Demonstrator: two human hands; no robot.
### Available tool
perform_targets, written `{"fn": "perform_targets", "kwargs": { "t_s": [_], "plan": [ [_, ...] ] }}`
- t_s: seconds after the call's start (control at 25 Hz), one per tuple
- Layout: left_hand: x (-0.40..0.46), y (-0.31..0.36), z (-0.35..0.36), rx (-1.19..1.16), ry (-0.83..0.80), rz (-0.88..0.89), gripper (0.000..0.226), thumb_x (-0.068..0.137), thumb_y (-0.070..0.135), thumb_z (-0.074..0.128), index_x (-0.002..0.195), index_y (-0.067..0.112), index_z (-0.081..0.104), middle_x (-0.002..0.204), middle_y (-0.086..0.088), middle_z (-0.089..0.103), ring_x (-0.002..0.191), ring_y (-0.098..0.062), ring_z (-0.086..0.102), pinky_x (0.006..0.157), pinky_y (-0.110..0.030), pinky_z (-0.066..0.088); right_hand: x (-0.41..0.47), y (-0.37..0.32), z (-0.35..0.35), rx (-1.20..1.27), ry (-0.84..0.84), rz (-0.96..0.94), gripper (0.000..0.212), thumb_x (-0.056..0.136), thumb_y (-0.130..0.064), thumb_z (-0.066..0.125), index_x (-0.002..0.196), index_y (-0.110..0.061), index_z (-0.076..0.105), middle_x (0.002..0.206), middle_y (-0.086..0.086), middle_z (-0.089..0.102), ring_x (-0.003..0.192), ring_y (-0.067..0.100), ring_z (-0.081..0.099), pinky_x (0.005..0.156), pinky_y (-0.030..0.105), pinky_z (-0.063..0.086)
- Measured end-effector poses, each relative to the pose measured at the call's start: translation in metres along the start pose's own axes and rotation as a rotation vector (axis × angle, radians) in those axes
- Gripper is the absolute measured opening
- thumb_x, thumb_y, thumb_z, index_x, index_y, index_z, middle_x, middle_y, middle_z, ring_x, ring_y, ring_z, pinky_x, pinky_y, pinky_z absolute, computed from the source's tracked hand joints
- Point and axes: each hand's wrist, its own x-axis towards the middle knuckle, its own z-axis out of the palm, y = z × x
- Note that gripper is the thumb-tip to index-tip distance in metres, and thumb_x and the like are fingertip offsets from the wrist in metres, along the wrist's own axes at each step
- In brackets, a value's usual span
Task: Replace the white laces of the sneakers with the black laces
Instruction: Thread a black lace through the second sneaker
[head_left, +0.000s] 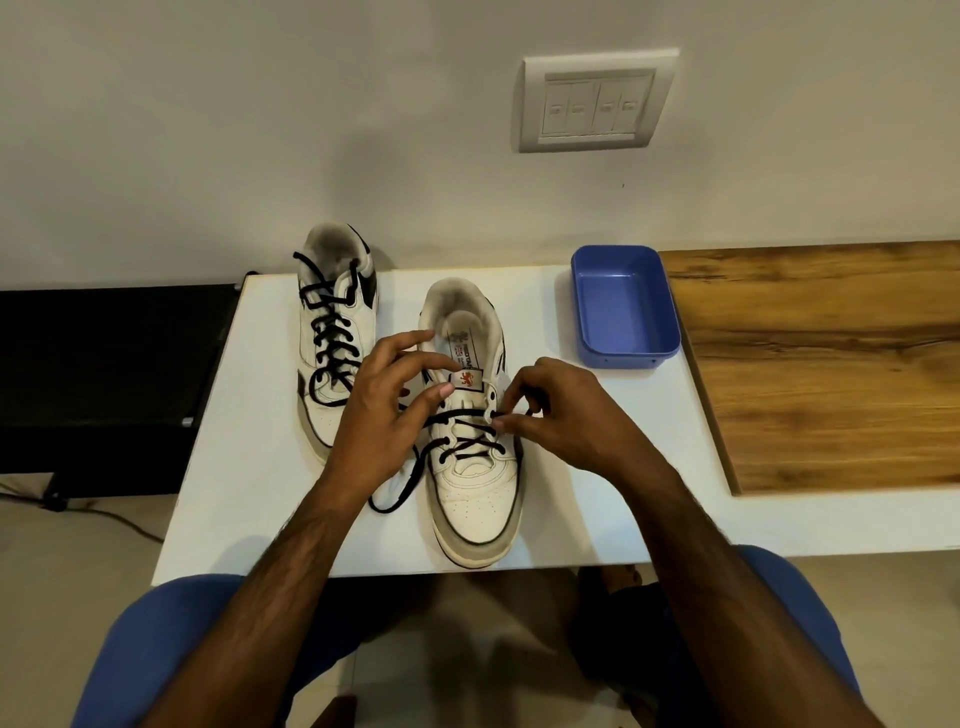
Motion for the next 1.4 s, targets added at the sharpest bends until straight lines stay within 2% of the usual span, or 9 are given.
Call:
{"fn": "perform_targets", "kwargs": {
  "t_s": [0.2,0.36,0.44,0.72,0.88,1.0,1.12,1.24,1.4],
  "plan": [
    [0.0,0.001,0.001,-0.029,0.012,-0.001,0.019,0.093,0.02,0.07,0.111,0.028,0.073,0.139,0.007,0.05,0.134,-0.016,0.047,0.077,-0.032,0.056,-0.001,0.001,-0.002,0.079,0.022,-0.061,0.008,0.088,-0.025,0.076,0.09,-0.02,0.07,0.091,-0.005,0.058,0.082,0.011,0.056,0.071,0.022,0.042],
    [0.0,-0.004,0.003,-0.046,0.012,-0.005,0.017,0.093,0.025,0.07,0.109,0.029,0.073,0.139,0.012,0.049,0.135,-0.015,0.045,0.088,-0.049,0.055,-0.005,0.001,-0.026,0.953,0.264,-0.131,0.006,0.098,-0.011,0.056,0.093,-0.008,0.056,0.094,0.008,0.067,0.091,0.024,0.063,0.077,0.03,0.049],
    [0.001,-0.005,0.004,-0.029,0.018,-0.003,0.018,0.091,0.031,0.067,0.109,0.031,0.072,0.138,0.013,0.048,0.136,-0.013,0.044,0.1,-0.055,0.049,-0.006,-0.001,-0.028,1.097,0.29,-0.049,0.007,0.102,-0.01,0.05,0.095,-0.009,0.052,0.076,0.005,0.063,0.076,0.021,0.059,0.071,0.034,0.046],
    [0.001,0.0,0.003,0.02,0.011,-0.001,0.019,0.091,0.032,0.065,0.108,0.036,0.069,0.139,0.011,0.049,0.136,-0.008,0.042,0.112,-0.026,0.031,-0.001,0.0,0.0,0.077,-0.054,0.038,0.018,0.088,-0.041,0.074,0.094,-0.026,0.067,0.069,-0.01,0.056,0.06,0.008,0.047,0.061,0.024,0.039],
    [0.002,-0.001,0.003,0.038,0.007,-0.001,0.017,0.091,0.031,0.065,0.107,0.036,0.068,0.139,0.011,0.049,0.136,-0.006,0.042,0.109,-0.018,0.029,0.001,0.002,-0.003,0.075,0.074,-0.053,0.009,0.09,-0.026,0.074,0.088,-0.018,0.069,0.083,-0.008,0.058,0.074,0.011,0.054,0.067,0.025,0.043],
    [0.001,0.0,0.004,0.031,0.005,-0.006,0.016,0.09,0.03,0.064,0.105,0.034,0.068,0.139,0.011,0.049,0.136,-0.006,0.042,0.108,-0.015,0.027,0.001,0.005,-0.02,0.61,0.358,-0.027,0.007,0.097,-0.013,0.064,0.091,-0.009,0.063,0.094,0.004,0.068,0.082,0.019,0.063,0.07,0.023,0.048],
    [0.001,-0.001,0.004,0.034,0.006,-0.006,0.016,0.09,0.031,0.064,0.106,0.033,0.068,0.14,0.01,0.049,0.136,-0.007,0.041,0.108,-0.017,0.027,-0.003,0.003,-0.028,0.983,0.387,0.062,0.01,0.102,-0.013,0.054,0.093,-0.007,0.055,0.078,0.005,0.066,0.07,0.017,0.058,0.063,0.028,0.045],
    [0.001,-0.002,0.004,0.041,0.01,-0.001,0.016,0.091,0.03,0.064,0.106,0.033,0.068,0.14,0.01,0.048,0.137,-0.007,0.041,0.108,-0.015,0.026,-0.002,0.001,-0.014,0.532,0.198,0.116,0.025,0.093,-0.03,0.071,0.101,-0.014,0.053,0.065,0.004,0.05,0.058,0.013,0.046,0.056,0.026,0.041],
    [0.001,-0.001,0.005,0.064,0.007,-0.003,0.017,0.091,0.031,0.064,0.107,0.032,0.068,0.14,0.01,0.048,0.137,-0.007,0.041,0.107,-0.012,0.025,0.001,0.004,0.0,0.097,-0.071,0.082,0.026,0.082,-0.05,0.076,0.094,-0.029,0.066,0.074,-0.011,0.061,0.065,0.006,0.054,0.062,0.026,0.045]
  ]
}}
